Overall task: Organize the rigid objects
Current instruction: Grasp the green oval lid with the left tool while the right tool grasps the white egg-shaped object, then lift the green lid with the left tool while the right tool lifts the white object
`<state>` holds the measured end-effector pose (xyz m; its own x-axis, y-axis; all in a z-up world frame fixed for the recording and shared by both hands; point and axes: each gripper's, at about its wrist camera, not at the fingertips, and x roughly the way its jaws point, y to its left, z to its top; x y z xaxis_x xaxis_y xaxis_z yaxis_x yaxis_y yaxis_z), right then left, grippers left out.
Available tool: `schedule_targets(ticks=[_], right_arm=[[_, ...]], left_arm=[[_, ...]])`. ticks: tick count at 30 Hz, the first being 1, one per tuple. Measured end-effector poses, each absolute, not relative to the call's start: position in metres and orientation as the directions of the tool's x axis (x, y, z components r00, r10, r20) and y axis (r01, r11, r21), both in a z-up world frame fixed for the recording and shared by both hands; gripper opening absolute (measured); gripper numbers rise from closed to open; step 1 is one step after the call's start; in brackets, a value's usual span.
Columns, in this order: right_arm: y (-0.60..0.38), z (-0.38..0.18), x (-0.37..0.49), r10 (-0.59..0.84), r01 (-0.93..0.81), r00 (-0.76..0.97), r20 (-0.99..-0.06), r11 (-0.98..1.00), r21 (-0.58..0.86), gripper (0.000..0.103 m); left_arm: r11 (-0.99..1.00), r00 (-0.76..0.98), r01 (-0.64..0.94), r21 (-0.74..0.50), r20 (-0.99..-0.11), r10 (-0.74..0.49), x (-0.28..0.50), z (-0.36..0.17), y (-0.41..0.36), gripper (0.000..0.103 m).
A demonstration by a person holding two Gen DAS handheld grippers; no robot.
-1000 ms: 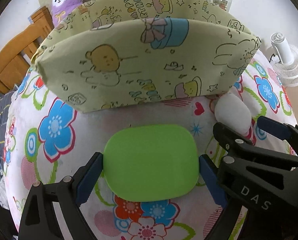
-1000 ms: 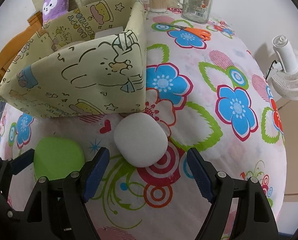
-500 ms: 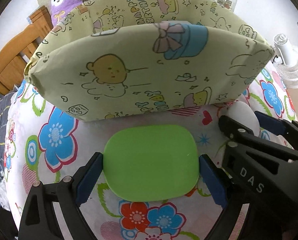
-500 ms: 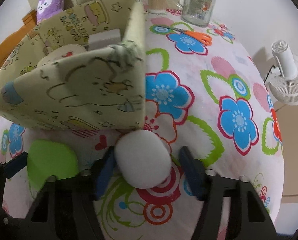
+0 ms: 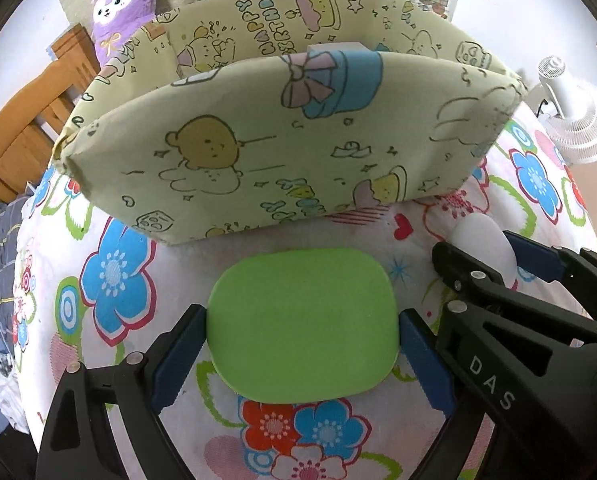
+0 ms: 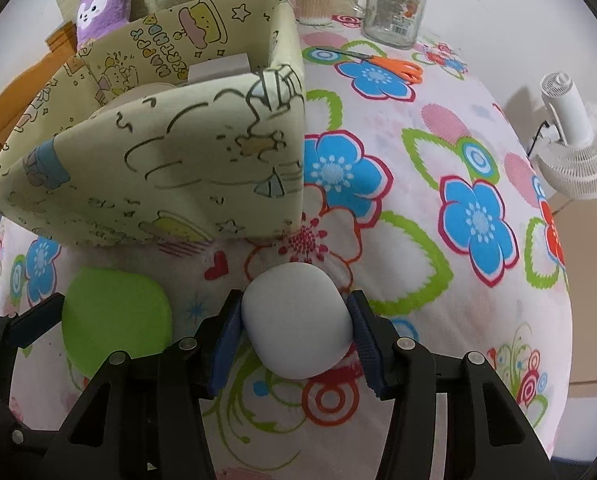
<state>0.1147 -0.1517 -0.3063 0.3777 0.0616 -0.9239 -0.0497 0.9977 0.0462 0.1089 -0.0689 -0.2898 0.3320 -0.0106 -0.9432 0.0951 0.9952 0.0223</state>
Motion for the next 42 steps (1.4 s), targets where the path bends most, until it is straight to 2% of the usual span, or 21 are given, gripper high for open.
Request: schedule_targets(ticks=[12, 42], right_arm=[[-0.148, -0.286, 0.085, 0.060, -0.040, 0.409, -0.911, 0.998, 0.048, 0.055], [-0.143, -0.191, 0.055, 0.075, -0.004, 0.547, -0.834, 0.996, 0.087, 0.055]], left_arm=[[0.993, 0.349, 0.121, 0.013, -0.937, -0.030, 0.089, -0.279, -0.052, 0.095], [0.987, 0.470, 0.162, 0.002, -0.879, -0.075, 0.046, -0.184, -0.044, 0.095]])
